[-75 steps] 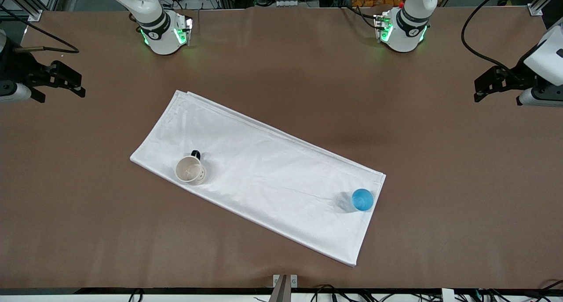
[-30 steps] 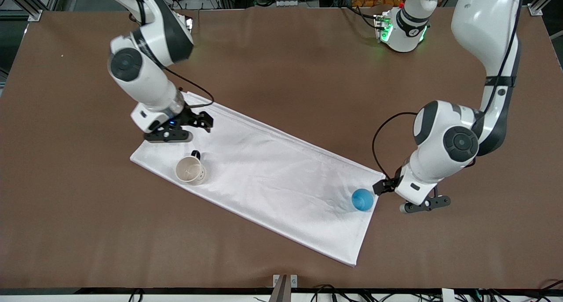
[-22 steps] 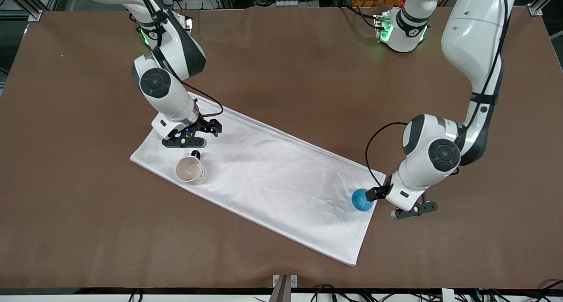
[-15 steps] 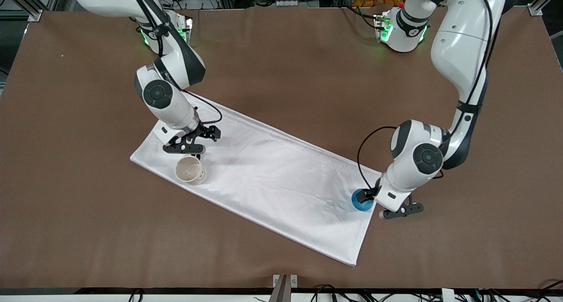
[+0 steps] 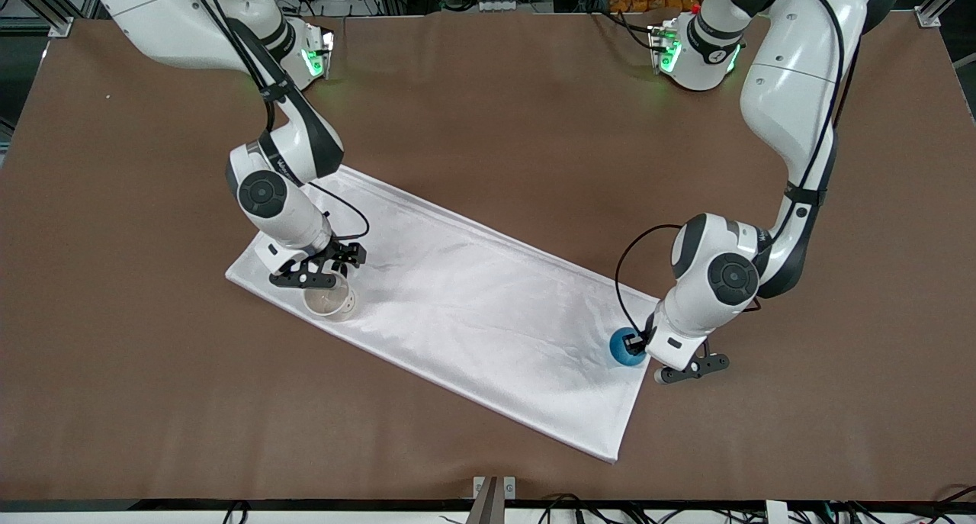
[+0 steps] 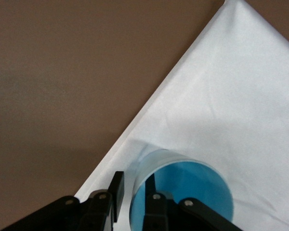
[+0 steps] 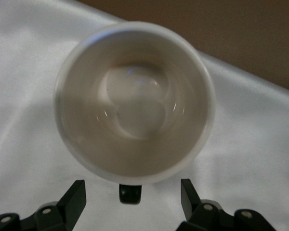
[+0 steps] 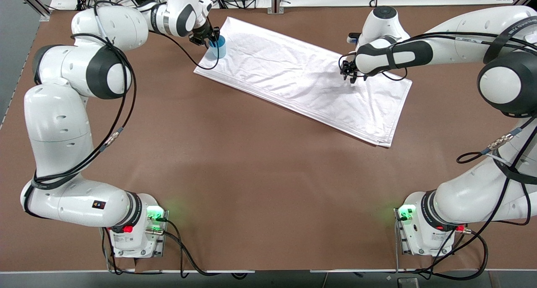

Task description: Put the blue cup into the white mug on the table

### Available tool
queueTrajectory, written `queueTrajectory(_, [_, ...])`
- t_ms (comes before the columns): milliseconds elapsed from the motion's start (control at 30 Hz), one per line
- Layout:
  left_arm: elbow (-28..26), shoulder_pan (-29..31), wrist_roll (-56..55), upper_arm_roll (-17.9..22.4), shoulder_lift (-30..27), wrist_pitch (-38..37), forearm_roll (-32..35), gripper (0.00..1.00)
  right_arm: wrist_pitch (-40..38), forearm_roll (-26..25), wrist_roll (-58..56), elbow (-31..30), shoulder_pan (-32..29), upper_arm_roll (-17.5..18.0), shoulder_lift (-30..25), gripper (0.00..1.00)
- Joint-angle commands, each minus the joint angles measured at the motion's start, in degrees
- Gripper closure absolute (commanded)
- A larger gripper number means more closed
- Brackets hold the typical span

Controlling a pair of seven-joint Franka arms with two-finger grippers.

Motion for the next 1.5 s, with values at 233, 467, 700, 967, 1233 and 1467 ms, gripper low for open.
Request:
queueTrajectory(233, [-0.81, 0.7, 1.05, 0.09, -8.91, -13.34, 2.13, 1.0, -0.4, -1.88, 1.13, 2.74, 0.11, 0.18, 1.32, 1.0])
queueTrajectory(467, [-4.84, 1.84, 4.83, -0.17, -15.76, -20.57, 2.05, 1.0, -3.29, -1.53, 1.21, 4.58, 1.61, 0.97, -0.97, 1.0])
queueTrajectory(700, [-14.77, 2.46, 6.42, -0.26, -24.11, -20.21, 2.13, 1.0, -12.44, -0.65, 8.23, 11.52, 6.17, 4.31, -1.41, 1.0])
queueTrajectory(967, [-27.86, 3.24, 9.84, -0.26, -34.4, -16.88, 2.13, 1.0, -12.09, -0.57, 17.73, 14.86, 14.61, 7.48, 0.08, 1.0])
queueTrajectory(1233, [-30.25, 3.43, 10.46, -0.35, -35.99, -15.73, 2.13, 1.0, -12.09, -0.65, 26.52, 21.72, 26.29, 7.31, 5.17, 1.0])
queueTrajectory(1467, [-30.25, 3.43, 10.46, -0.35, -35.73, -15.03, 2.13, 1.0, -11.91, -1.09, 32.32, 31.38, 39.04, 2.57, 14.49, 1.0])
